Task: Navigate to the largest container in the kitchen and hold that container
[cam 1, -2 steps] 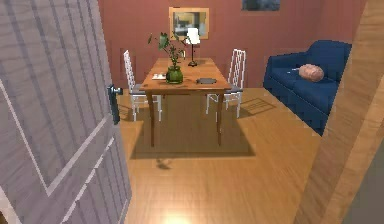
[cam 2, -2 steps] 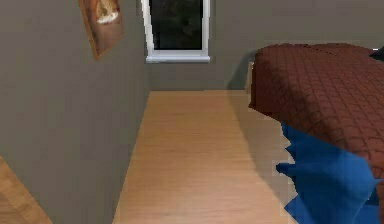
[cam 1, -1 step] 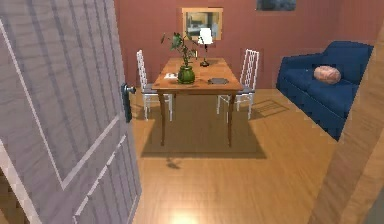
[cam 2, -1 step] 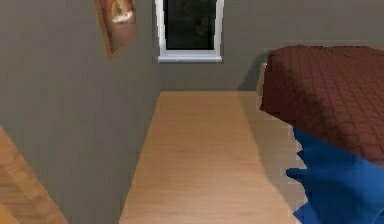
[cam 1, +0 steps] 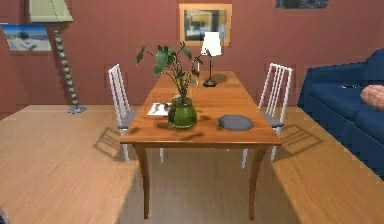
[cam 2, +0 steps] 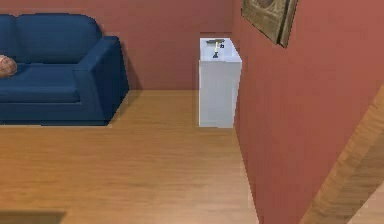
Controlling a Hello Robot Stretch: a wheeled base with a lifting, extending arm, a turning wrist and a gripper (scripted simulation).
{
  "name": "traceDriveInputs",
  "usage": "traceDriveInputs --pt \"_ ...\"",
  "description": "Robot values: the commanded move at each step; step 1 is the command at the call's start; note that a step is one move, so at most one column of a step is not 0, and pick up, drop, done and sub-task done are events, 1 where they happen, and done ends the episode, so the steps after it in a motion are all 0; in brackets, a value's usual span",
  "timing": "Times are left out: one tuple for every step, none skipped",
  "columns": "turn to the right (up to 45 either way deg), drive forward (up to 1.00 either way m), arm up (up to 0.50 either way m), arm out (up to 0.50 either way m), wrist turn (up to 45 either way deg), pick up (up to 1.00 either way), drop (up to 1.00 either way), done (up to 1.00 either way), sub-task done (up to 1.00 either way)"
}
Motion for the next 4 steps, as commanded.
traceDriveInputs --pt "-3.0 0.00 0.00 0.00 0.0 0.00 0.00 0.00 0.00" --pt "0.0 0.15 0.00 0.00 0.0 0.00 0.00 0.00 0.00" --pt "9.0 0.00 0.00 0.00 0.0 0.00 0.00 0.00 0.00" --pt "0.0 0.50 0.00 0.00 0.0 0.00 0.00 0.00 0.00"
